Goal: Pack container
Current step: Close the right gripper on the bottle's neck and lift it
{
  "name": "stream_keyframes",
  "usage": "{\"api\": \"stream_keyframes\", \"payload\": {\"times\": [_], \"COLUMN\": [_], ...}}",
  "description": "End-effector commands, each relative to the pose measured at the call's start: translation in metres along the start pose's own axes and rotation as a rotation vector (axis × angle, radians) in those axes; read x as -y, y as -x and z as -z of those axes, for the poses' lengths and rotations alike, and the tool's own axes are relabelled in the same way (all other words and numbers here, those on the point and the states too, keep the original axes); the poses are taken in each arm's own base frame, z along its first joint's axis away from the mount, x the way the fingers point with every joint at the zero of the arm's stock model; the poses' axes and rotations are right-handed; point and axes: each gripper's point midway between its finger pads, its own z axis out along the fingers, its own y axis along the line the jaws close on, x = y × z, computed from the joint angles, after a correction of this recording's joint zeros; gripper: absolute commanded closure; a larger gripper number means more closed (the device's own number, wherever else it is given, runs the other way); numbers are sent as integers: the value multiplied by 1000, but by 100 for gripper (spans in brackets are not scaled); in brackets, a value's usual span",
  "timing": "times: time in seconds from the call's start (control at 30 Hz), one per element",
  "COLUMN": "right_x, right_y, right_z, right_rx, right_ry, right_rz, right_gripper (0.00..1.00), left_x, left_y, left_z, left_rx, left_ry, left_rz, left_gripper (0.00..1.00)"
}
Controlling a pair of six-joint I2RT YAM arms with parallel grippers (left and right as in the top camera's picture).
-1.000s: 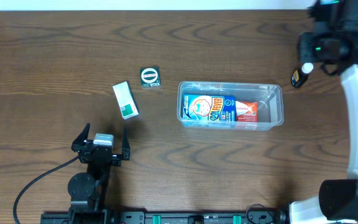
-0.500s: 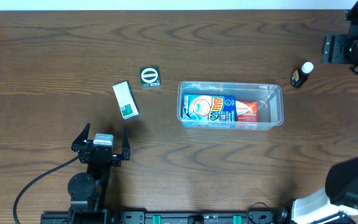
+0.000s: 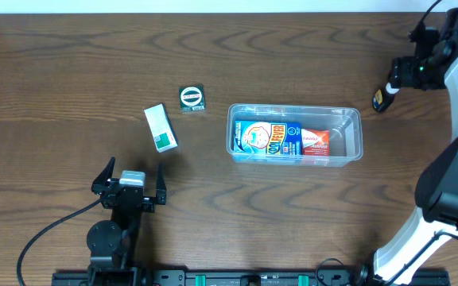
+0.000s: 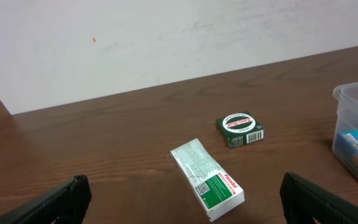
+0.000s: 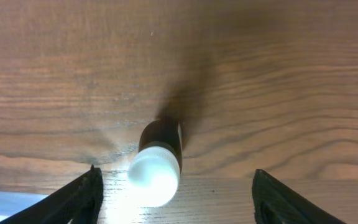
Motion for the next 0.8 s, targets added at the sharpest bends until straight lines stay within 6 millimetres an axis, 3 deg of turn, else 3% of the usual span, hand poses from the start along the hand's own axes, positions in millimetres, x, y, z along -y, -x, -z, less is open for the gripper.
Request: {"api": "stream_keyframes", "payload": {"times": [0.0,0.27,0.5,0.77], "right_x": [-5,-15,-31,-24], "right_y": [-4,0,1,-5], "right_z": [-12,-18,-28,-36], "right_rx": [-22,-15,-28,-60], "right_ry": [33,40,41,-18], "right_rz": [8,44,80,89], "right_gripper": [27,38,37,37], "left_x": [3,3,3,3], "left_y": [-15,-15,-15,-15], "left_z": [-1,-1,-1,-1], "left_rx": [-38,-38,-38,-38], "left_ry": [-11,-11,-11,-11], "left_rz": [-3,-3,-3,-3], "left_gripper": [2,2,2,2]}}
